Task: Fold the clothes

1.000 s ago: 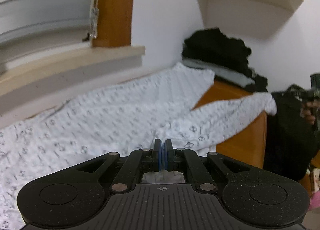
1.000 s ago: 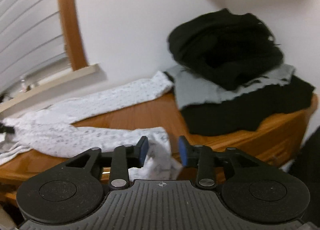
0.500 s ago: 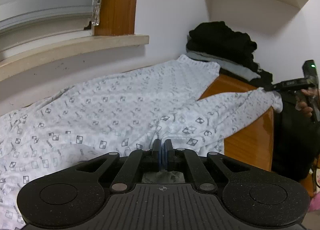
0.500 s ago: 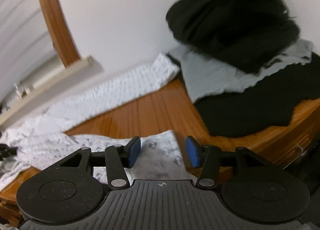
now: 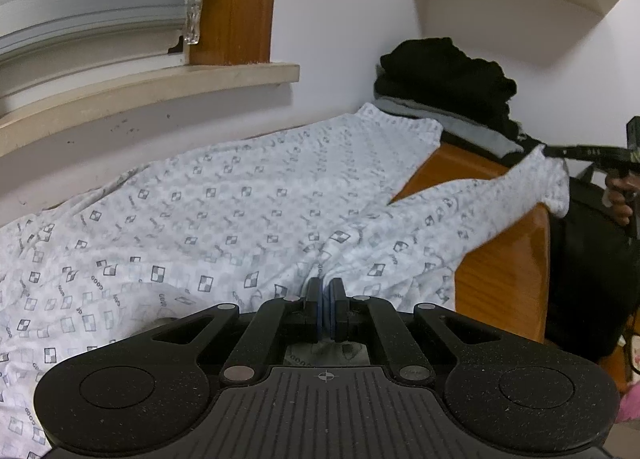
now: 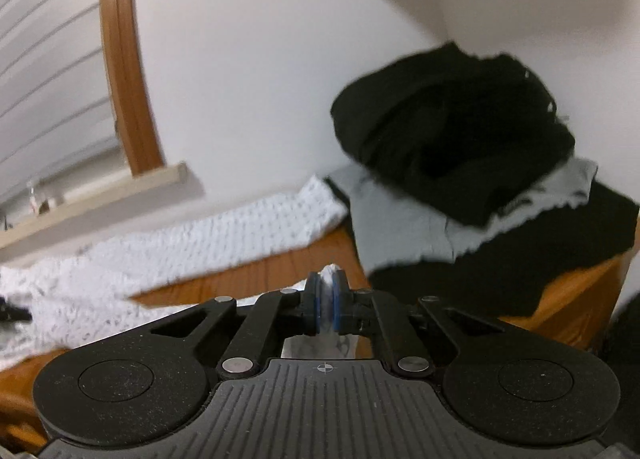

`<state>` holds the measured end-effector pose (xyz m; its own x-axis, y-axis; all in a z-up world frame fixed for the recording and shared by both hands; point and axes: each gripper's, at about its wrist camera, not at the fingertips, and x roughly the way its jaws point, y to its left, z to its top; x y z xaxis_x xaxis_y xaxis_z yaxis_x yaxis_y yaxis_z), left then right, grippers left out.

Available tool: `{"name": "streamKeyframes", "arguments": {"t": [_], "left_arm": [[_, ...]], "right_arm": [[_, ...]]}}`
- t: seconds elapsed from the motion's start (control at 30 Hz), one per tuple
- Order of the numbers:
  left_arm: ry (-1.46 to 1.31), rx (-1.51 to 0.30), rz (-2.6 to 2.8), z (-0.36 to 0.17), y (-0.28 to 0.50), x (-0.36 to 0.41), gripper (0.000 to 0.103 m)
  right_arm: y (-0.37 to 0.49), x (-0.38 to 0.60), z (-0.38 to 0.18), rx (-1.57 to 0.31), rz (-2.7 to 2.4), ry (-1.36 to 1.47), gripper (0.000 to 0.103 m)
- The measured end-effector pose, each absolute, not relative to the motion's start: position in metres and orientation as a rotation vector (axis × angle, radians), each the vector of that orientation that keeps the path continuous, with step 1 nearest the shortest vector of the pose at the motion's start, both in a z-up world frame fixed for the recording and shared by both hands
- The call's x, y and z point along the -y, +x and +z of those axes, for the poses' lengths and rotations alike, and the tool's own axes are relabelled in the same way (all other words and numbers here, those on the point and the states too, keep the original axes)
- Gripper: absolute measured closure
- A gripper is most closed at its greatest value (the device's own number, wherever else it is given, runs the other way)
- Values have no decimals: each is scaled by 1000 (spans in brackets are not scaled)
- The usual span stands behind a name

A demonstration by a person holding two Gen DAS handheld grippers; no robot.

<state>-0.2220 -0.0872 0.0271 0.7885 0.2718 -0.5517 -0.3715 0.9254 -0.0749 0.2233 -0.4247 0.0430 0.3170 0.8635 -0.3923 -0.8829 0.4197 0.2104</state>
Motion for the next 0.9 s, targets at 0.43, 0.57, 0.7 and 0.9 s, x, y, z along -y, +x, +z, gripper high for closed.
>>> {"name": "streamKeyframes", "arguments": {"t": [0.43, 0.57, 0.7, 0.9], "left_arm": [[-160, -576, 322, 33, -227, 91, 84], [-147, -598, 318, 33, -220, 90, 82], [-101, -607, 314, 35, -210, 94, 98], [-110, -522, 299, 64, -223, 102, 100]], "right_arm": [[224, 403, 32, -584, 1164, -121, 87], [220, 410, 35, -527, 1147, -105, 95], [214, 423, 45, -440, 1125, -53, 96], [207, 448, 73, -321, 1097, -5, 97]]}}
